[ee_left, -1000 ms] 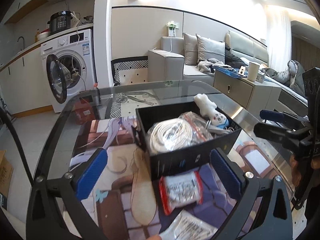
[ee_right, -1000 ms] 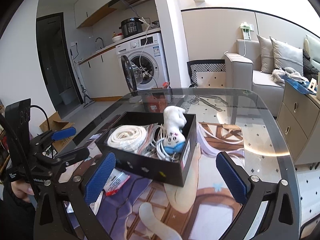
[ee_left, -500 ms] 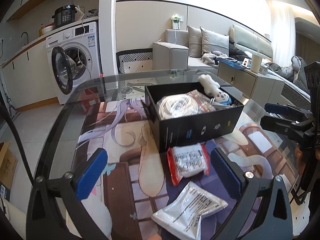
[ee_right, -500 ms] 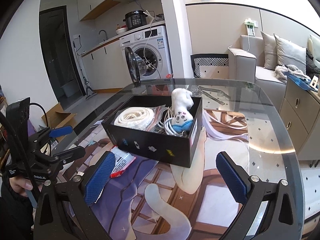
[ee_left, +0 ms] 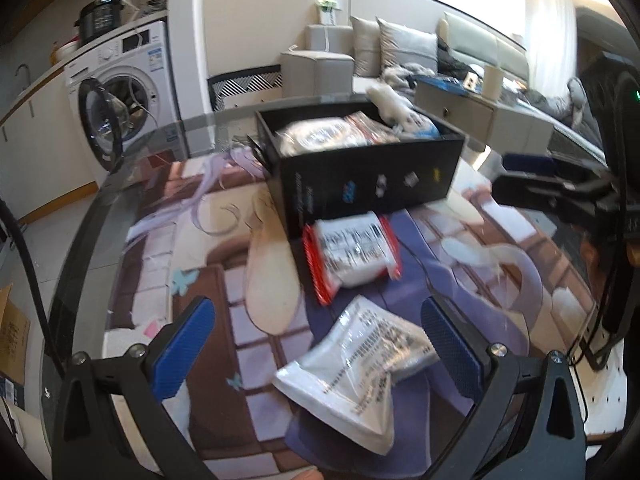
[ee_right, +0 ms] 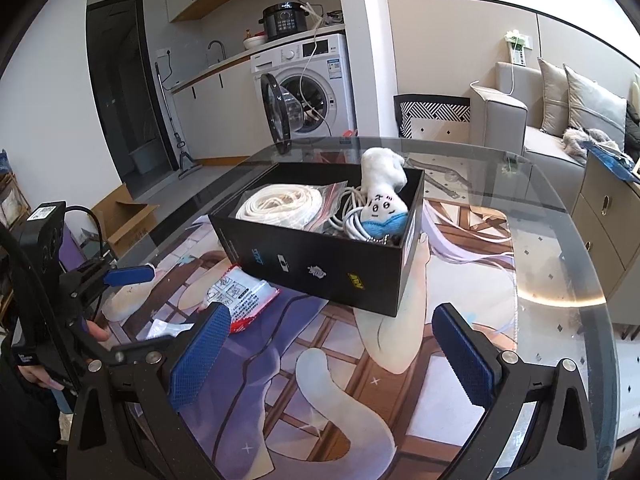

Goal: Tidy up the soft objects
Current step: 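Move the left gripper down to the silver foil packet on the cloth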

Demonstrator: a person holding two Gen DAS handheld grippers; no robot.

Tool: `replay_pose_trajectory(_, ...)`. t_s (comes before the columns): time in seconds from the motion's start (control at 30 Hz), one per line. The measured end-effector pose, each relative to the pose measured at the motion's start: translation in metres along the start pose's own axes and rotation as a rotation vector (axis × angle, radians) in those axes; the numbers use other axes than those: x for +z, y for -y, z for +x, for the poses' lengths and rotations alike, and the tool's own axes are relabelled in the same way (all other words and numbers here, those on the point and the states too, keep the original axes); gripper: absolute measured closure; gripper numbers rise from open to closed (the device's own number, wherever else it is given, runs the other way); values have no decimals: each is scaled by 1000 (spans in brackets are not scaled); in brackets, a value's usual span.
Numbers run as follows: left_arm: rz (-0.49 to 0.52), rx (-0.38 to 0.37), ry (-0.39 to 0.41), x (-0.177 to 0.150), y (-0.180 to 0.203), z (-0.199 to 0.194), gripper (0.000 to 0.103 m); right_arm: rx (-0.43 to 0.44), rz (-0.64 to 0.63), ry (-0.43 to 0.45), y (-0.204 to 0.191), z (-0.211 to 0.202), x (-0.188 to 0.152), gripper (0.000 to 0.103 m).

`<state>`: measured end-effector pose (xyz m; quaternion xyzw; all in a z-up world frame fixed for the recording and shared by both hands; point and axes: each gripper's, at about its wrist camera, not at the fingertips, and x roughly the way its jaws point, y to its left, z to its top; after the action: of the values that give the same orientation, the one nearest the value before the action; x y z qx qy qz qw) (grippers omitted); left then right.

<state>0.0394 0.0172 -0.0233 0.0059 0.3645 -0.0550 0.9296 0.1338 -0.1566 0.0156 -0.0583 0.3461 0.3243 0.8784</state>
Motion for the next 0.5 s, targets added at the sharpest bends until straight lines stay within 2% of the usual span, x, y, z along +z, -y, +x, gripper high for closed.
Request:
replay_pose_trajectory(0.4,52,-40,-72,-13,7,-1,0,-5,-4,-24,-1,5,-3,1)
replay_pose_trajectory(0.5,58,-31,-88,-15,7,4,0,-5,-7,-28,-2,6,-4,1)
